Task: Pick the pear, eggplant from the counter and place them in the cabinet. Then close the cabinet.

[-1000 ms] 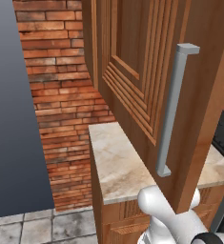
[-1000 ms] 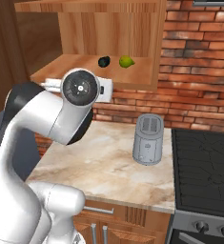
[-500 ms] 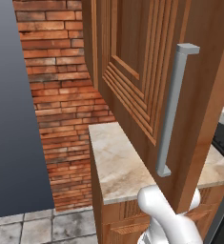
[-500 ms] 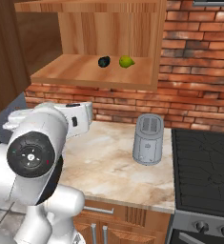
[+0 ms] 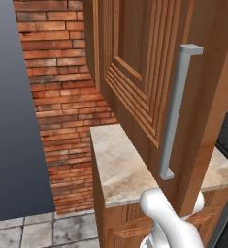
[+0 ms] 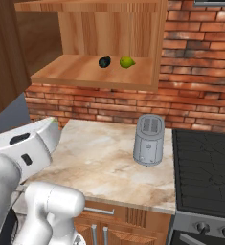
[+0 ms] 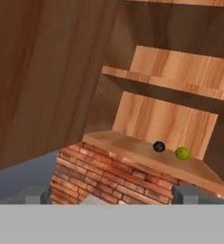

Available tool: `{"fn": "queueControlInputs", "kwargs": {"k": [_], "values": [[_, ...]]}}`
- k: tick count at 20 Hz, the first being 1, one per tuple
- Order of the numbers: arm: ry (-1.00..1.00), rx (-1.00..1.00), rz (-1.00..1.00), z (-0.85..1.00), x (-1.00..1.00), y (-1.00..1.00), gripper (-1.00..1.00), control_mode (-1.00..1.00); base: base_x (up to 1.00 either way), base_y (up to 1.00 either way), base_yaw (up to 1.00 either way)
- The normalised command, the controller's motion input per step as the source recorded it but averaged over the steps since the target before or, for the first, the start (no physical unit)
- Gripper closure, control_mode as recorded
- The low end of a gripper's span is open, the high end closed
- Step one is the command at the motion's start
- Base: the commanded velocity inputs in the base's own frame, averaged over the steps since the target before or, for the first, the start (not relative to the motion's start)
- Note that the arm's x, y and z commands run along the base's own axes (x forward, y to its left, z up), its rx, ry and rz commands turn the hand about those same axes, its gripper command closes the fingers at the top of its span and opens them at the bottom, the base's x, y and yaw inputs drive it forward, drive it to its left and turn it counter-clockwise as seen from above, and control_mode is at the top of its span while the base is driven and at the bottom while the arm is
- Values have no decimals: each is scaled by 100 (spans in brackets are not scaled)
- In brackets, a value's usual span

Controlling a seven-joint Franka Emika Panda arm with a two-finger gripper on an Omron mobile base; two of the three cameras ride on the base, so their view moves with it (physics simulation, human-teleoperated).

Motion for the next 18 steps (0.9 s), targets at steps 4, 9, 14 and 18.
{"fn": "queueControlInputs", "kwargs": {"k": [4,9,14,18], "values": [[-21,-20,0,-17,-100,53,-100,-100,0,0,0],[-26,-26,0,-37,-97,71,-100,-100,0,0,0],[-28,-24,0,-5,-18,46,-100,-100,0,0,0],[-28,-26,-1,-5,5,58,-100,-100,0,0,0]]}}
